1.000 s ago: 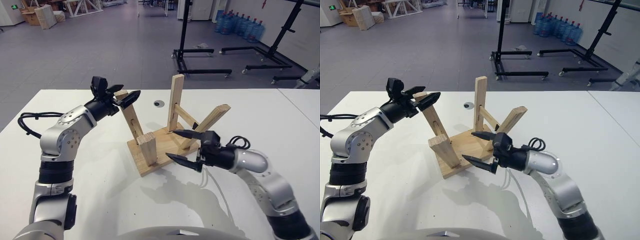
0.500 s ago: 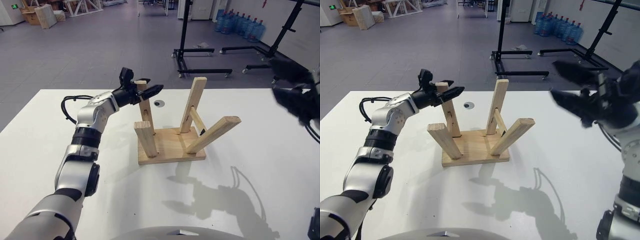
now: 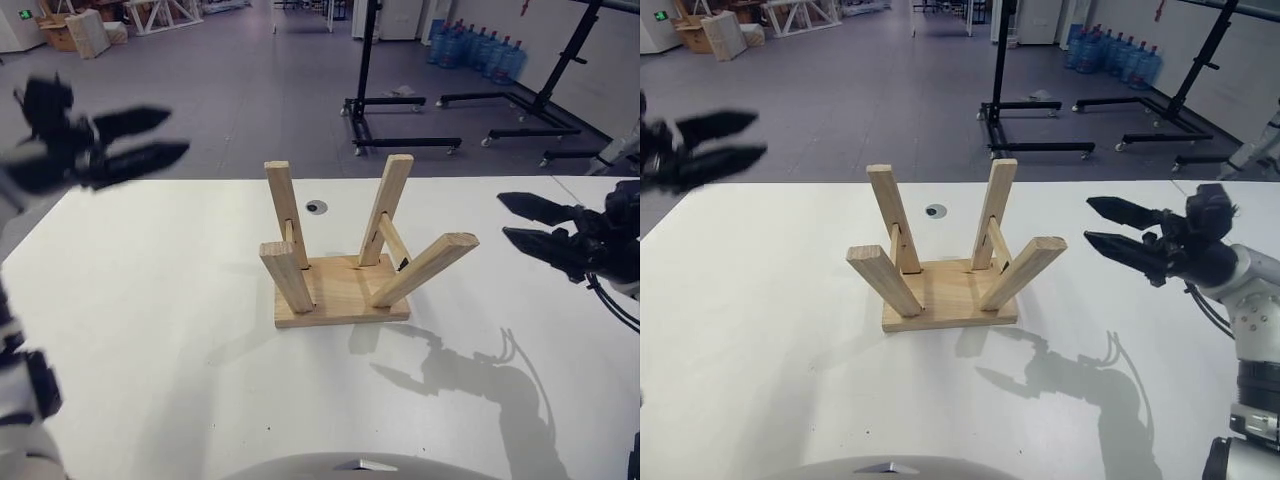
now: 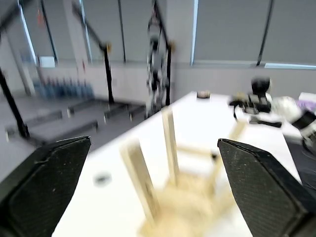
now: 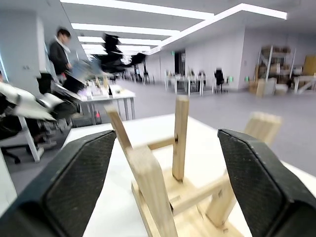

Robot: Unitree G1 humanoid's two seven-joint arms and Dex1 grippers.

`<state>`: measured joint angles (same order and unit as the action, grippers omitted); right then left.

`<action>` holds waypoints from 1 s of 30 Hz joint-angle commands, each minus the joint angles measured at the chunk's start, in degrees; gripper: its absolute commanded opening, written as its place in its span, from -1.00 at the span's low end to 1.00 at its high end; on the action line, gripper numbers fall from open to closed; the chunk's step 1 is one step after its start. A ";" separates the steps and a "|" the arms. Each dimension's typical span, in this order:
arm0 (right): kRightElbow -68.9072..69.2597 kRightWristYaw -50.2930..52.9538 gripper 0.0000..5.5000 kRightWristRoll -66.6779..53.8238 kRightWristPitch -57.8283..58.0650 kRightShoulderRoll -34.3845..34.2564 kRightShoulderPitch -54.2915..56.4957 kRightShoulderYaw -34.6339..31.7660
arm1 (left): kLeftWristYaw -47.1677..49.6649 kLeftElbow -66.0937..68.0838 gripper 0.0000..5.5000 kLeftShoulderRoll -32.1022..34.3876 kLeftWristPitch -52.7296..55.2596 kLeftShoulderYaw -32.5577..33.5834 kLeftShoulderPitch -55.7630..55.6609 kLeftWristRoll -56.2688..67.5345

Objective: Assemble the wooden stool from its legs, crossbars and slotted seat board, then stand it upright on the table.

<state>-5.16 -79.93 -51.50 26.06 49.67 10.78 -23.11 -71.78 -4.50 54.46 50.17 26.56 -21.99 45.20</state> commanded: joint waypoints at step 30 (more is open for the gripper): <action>2.23 -0.28 0.31 10.96 -4.81 -11.58 2.36 12.81 | 16.66 -19.35 0.71 -20.24 -6.69 -23.74 9.64 2.05</action>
<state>-3.65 -80.89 -40.58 20.79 38.56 12.84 -10.86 -54.96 -24.42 34.26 44.50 3.58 -12.40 48.28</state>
